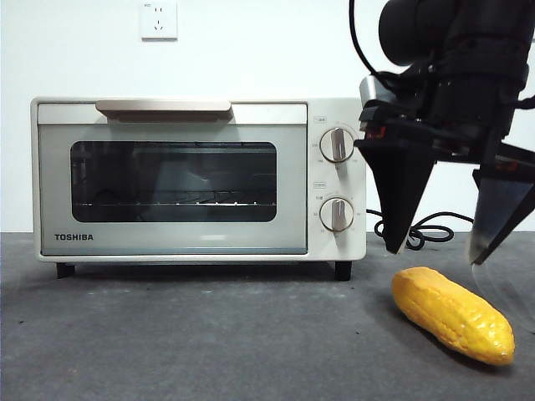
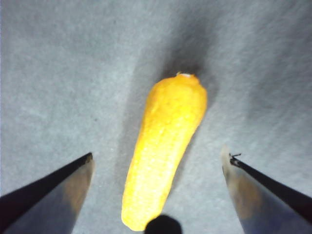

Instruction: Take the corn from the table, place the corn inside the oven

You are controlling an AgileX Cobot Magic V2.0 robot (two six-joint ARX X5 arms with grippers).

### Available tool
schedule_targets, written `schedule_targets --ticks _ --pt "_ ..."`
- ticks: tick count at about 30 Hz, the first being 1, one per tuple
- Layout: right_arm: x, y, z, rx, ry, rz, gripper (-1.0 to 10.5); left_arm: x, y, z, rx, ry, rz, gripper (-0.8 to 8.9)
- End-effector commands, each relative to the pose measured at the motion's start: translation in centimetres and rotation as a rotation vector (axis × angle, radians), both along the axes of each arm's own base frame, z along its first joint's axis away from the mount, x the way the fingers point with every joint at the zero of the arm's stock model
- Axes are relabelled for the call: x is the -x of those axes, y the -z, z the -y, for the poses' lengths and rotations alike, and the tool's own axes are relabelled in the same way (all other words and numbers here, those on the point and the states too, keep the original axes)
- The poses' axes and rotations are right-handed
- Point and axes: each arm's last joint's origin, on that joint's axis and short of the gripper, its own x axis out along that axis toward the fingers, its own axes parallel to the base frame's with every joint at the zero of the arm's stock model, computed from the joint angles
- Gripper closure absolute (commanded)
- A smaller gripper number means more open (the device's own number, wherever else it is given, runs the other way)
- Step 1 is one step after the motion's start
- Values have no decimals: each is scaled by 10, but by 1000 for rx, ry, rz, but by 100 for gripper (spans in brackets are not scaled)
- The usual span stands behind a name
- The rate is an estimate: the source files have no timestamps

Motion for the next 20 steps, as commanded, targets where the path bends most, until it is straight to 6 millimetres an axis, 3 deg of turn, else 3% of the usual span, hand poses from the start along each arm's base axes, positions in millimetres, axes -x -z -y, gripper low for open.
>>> schedule_targets --ticks 1,17,20 --pt "0 12 -1 18 -14 -37 505 1 -1 0 -11 7 18 817" --pt "-6 34 -4 49 -29 -111 514 1 0 0 -12 7 9 817" --pt "-6 35 -5 50 -30 -113 633 1 1 0 -14 7 -3 817"
